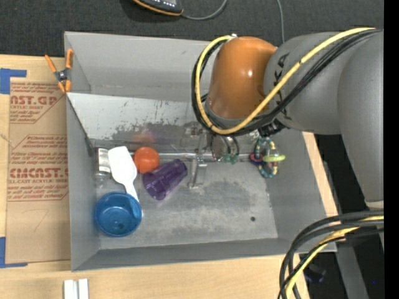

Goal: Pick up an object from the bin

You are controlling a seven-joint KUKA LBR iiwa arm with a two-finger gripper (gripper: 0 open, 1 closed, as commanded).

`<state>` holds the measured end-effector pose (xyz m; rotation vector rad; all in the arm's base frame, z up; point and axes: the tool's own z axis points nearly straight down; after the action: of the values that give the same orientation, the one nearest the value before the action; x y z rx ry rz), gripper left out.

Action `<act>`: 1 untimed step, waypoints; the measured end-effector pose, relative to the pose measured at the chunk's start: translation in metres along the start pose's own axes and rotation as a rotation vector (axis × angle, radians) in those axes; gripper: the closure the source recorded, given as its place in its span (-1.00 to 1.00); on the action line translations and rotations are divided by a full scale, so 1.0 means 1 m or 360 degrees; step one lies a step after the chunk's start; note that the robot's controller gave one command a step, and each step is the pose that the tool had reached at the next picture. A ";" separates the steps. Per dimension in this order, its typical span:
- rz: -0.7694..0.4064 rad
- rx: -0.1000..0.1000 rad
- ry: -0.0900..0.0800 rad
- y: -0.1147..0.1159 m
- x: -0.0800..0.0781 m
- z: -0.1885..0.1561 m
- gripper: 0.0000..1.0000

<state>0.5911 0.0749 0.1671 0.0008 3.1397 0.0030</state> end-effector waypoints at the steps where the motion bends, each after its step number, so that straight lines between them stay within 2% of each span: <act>1: 0.0000 0.0000 0.0000 0.000 0.000 0.000 -1.00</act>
Offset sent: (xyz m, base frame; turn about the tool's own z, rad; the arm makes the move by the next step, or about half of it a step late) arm -0.0149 0.0069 -0.0666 -0.0929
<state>0.5911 0.0749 0.1671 0.0008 3.1397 0.0030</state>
